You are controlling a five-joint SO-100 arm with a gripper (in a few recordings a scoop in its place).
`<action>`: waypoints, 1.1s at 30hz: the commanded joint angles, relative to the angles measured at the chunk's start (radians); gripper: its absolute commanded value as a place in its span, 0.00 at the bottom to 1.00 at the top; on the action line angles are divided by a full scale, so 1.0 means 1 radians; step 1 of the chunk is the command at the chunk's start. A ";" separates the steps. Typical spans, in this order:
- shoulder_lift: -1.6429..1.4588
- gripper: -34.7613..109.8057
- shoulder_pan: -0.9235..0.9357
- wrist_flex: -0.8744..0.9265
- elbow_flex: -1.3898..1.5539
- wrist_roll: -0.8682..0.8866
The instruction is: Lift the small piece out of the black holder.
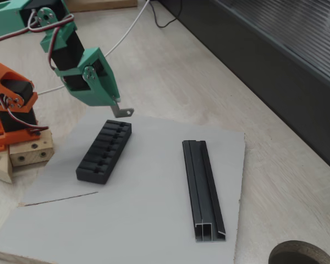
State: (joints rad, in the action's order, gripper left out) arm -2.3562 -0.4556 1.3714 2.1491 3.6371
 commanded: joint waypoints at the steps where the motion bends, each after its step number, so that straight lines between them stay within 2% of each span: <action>1: -0.067 0.26 0.066 0.003 -0.126 0.006; 16: -0.069 0.26 0.244 0.003 -0.439 0.006; 33: -0.072 0.26 0.250 0.008 -0.540 0.008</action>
State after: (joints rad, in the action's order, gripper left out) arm -2.3562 -0.1979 1.3729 1.6368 3.6371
